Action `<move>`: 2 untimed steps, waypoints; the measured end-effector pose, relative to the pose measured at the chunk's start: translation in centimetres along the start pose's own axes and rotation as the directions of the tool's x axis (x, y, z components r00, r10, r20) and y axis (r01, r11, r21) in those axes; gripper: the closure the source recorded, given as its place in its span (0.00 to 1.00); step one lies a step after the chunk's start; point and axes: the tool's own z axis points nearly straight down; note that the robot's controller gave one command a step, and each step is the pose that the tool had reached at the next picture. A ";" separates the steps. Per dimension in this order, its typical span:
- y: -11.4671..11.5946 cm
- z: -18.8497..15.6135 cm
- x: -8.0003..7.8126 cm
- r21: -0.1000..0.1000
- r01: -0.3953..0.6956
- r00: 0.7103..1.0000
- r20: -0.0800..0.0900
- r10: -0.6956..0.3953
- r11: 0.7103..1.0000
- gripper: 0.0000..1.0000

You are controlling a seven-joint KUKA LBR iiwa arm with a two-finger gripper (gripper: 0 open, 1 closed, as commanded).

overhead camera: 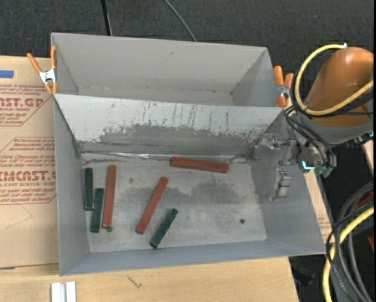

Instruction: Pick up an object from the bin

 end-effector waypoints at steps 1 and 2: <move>0.0 -0.4 -0.2 0.001 0.001 1.000 0.007 -0.001 1.000 0.00; 4.7 2.4 -1.9 0.003 0.059 0.998 0.010 -0.059 0.998 0.00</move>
Offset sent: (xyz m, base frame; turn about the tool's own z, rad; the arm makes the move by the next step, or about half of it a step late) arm 0.0313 0.0861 -0.0478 -0.1113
